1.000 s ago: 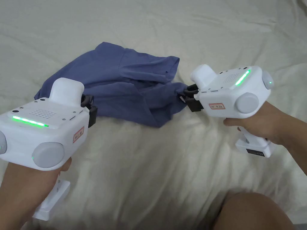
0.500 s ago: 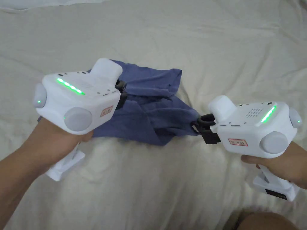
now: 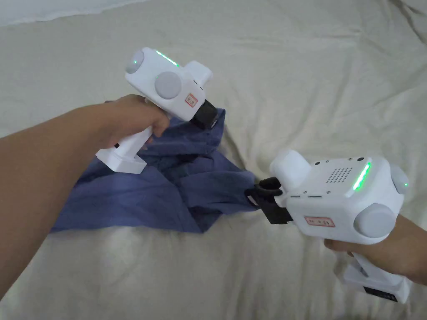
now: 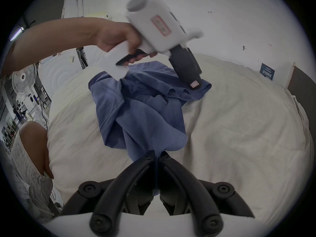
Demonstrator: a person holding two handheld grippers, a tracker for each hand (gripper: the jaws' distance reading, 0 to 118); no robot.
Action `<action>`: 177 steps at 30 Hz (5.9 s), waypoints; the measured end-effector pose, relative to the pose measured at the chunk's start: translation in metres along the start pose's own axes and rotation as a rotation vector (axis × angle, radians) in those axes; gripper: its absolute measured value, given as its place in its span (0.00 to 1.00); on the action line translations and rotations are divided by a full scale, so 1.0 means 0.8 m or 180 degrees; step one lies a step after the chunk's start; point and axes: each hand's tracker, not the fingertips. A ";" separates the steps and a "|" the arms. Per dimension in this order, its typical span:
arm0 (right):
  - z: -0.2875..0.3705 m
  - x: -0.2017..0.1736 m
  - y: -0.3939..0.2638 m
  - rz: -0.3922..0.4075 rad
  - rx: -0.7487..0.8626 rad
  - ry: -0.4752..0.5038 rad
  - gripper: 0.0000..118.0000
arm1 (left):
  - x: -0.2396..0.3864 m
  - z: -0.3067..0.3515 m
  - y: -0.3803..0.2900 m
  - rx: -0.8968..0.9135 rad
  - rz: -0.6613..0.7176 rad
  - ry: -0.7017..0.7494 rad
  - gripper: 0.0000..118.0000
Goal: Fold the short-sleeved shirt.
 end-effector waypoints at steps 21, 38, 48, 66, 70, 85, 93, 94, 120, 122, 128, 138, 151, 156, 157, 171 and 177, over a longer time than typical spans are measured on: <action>0.004 0.015 0.021 -0.0174 0.0330 -0.0134 0.04 | -0.049 0.080 -0.049 0.0580 0.1003 -0.0137 0.02; 0.065 -0.016 0.107 -0.0257 0.0892 -0.0563 0.04 | -0.089 0.337 -0.210 0.1635 0.1762 0.0440 0.02; 0.158 -0.075 0.172 -0.0141 0.1379 -0.0663 0.04 | -0.048 0.525 -0.266 0.2250 0.1891 0.0988 0.02; 0.401 -0.124 0.291 -0.0366 0.2258 -0.1067 0.04 | 0.041 0.822 -0.284 0.3098 0.1910 0.1903 0.02; 0.440 -0.119 0.324 -0.0413 0.2349 -0.1125 0.04 | 0.034 0.855 -0.256 0.3150 0.1908 0.2126 0.02; 0.457 -0.027 0.506 -0.0440 0.2467 -0.1294 0.04 | -0.081 0.901 -0.136 0.3196 0.2035 0.2576 0.02; 0.401 0.044 0.613 -0.0527 0.2399 -0.1392 0.04 | -0.190 0.881 -0.067 0.3069 0.2020 0.2717 0.02; 0.393 0.052 0.626 -0.0515 0.2379 -0.1421 0.04 | -0.202 0.876 -0.058 0.3069 0.2005 0.2753 0.02; 0.195 0.175 0.613 -0.0648 0.2261 -0.1510 0.04 | -0.270 0.717 -0.053 0.3281 0.1753 0.2888 0.02; 0.180 0.177 0.576 -0.0677 0.2193 -0.1449 0.04 | -0.241 0.697 -0.084 0.3271 0.1811 0.2757 0.02; 0.151 0.170 0.464 -0.0945 0.1969 -0.1222 0.04 | -0.158 0.647 -0.181 0.3221 0.1850 0.2570 0.02; 0.155 0.089 0.230 -0.1077 0.1605 -0.1025 0.04 | 0.005 0.561 -0.357 0.2726 0.2214 0.2197 0.02; 0.216 -0.037 0.019 -0.1140 0.1414 -0.0920 0.04 | 0.167 0.526 -0.534 0.2142 0.2463 0.1865 0.02; 0.228 -0.065 -0.021 -0.1094 0.1394 -0.0904 0.04 | 0.203 0.525 -0.571 0.2032 0.2510 0.1827 0.02; 0.230 -0.070 -0.027 -0.1084 0.1396 -0.0923 0.04 | 0.214 0.525 -0.575 0.2017 0.2527 0.1807 0.02; 0.221 -0.097 -0.102 -0.1053 0.0970 -0.0959 0.04 | 0.279 0.476 -0.623 0.1421 0.2596 0.1618 0.02; 0.209 -0.096 -0.125 -0.0972 0.0680 -0.1007 0.04 | 0.286 0.445 -0.635 0.0992 0.2600 0.1496 0.02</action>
